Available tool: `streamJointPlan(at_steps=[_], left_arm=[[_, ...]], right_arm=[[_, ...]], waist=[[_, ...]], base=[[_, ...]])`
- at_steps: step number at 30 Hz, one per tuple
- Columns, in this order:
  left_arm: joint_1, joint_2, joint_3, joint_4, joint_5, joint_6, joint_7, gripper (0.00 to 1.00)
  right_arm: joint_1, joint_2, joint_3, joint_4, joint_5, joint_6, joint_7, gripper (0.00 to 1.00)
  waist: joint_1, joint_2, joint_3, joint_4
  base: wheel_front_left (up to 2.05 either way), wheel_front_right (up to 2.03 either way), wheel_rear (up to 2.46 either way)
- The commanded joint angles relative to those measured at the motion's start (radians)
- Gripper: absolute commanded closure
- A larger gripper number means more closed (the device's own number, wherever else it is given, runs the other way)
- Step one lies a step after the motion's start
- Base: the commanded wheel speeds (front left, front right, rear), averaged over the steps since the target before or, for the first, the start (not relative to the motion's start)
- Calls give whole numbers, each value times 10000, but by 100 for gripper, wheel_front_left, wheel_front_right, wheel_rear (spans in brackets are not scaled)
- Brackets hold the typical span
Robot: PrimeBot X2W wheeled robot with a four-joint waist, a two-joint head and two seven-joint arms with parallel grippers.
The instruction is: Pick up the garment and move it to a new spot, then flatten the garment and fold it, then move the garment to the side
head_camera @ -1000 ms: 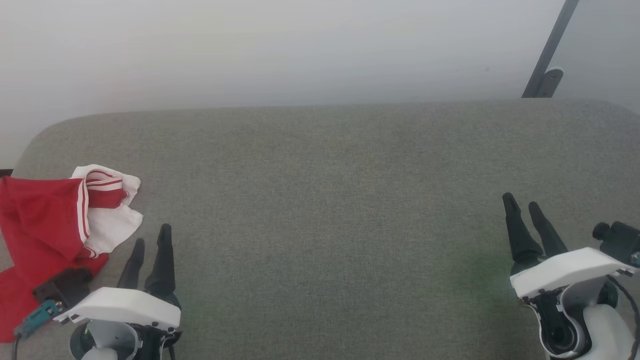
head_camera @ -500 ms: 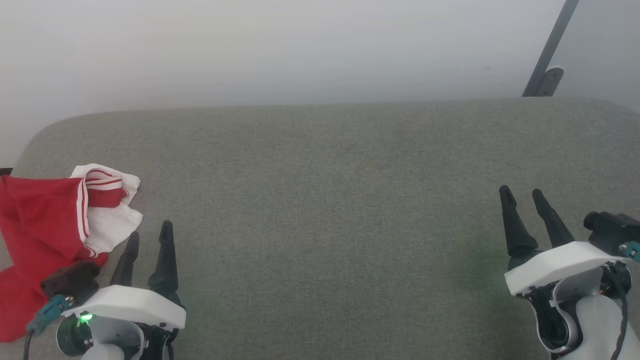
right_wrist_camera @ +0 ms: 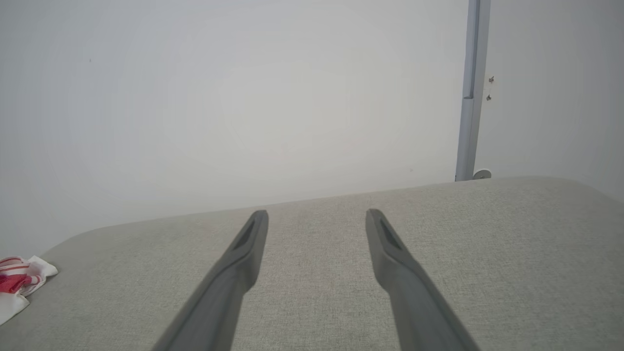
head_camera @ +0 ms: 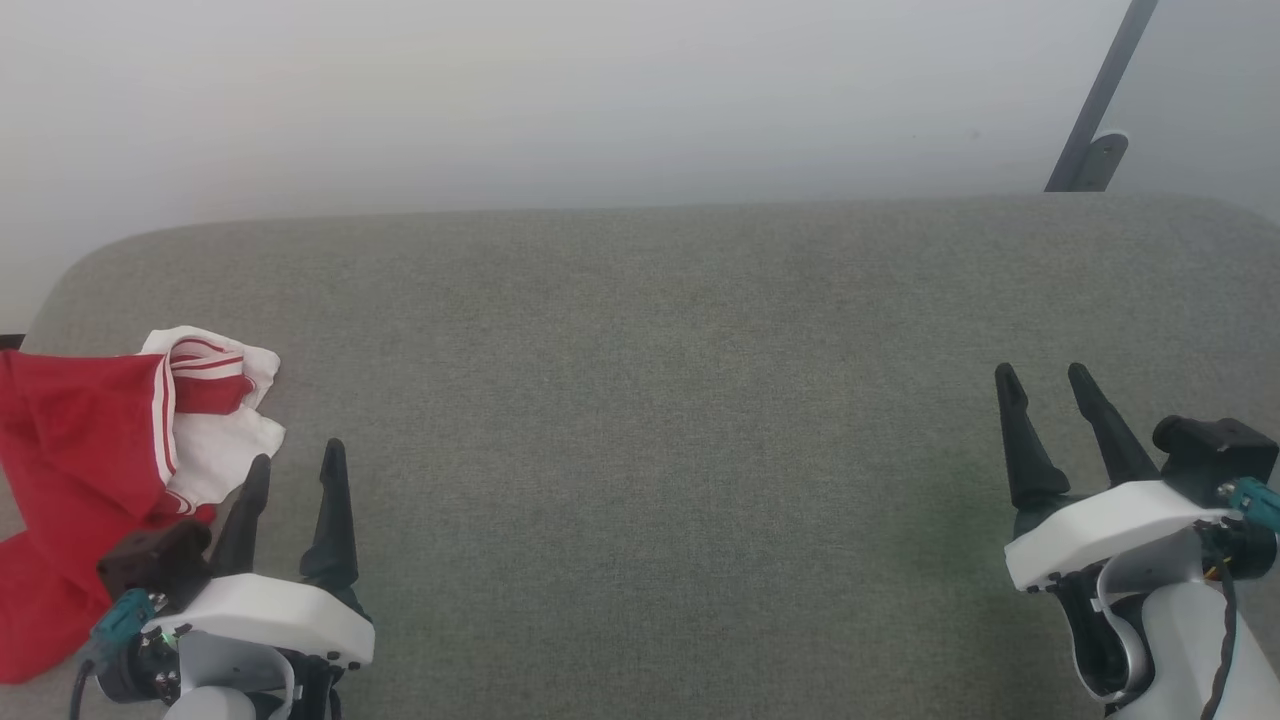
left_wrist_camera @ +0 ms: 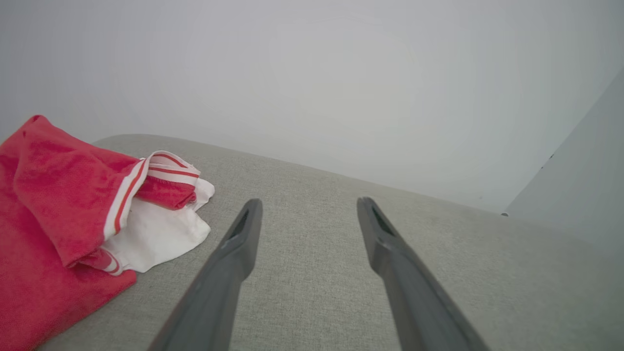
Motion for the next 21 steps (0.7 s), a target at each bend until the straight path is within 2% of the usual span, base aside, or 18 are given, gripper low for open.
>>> streamJointPlan(at_steps=[1,7,21], left_arm=[[-181,69,30,-68,361,-50,-112,0],[-191,25,161,-18,851,-87,-242,0],[-169,-154,498,243,1774,-533,-539,0]], right_arm=[[-199,-24,4,-67,-289,5,-137,0],[-248,60,-135,-51,-547,5,-269,0],[-302,99,-139,-14,-1029,5,-564,0]], waist=[[0,0,15,4],[0,0,22,11],[0,0,75,40]], base=[[0,0,0],[0,0,0],[0,0,0]])
